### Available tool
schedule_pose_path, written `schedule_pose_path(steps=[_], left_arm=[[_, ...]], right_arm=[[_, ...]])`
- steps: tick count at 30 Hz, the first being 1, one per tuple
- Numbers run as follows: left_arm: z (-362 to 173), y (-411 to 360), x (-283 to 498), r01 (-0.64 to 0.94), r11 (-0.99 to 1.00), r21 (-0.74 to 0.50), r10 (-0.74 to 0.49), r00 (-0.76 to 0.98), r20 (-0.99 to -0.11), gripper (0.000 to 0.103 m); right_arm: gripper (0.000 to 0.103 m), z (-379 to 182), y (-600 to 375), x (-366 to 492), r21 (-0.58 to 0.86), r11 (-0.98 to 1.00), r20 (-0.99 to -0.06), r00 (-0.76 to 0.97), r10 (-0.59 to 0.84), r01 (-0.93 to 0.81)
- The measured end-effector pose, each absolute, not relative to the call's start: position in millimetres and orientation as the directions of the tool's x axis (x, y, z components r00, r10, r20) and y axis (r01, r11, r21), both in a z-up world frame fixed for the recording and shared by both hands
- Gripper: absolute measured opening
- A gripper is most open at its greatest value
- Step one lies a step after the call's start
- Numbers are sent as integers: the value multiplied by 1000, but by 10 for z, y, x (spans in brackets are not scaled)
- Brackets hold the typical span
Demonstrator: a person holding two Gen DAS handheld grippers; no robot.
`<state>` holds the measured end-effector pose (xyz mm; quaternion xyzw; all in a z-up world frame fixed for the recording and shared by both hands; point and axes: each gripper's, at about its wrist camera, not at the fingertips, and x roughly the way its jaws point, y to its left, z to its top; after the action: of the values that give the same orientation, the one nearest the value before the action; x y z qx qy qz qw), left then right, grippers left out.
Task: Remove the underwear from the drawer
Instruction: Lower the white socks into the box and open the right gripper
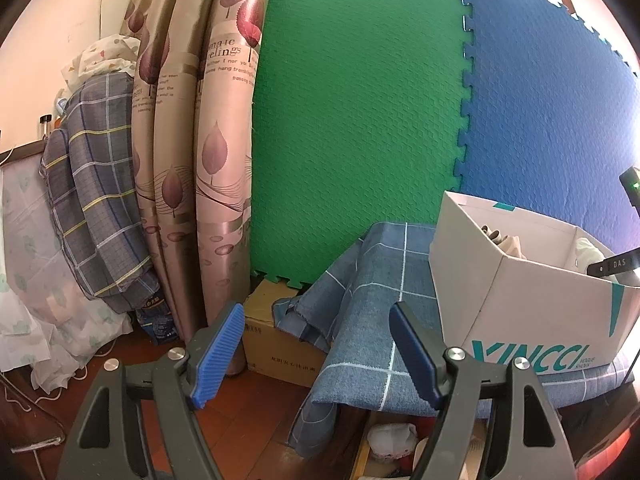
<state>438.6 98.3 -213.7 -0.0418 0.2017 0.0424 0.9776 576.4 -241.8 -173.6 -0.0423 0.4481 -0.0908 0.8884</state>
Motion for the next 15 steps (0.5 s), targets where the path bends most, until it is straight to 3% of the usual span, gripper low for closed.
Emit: schedule_pose_path(steps=[15], left_arm=[[-2127,973,4381,-98,993,-61,66,913,-402,77]], right_arm=[[30,-1830,-2317,5742,-254,960,-751,602,-271,116]])
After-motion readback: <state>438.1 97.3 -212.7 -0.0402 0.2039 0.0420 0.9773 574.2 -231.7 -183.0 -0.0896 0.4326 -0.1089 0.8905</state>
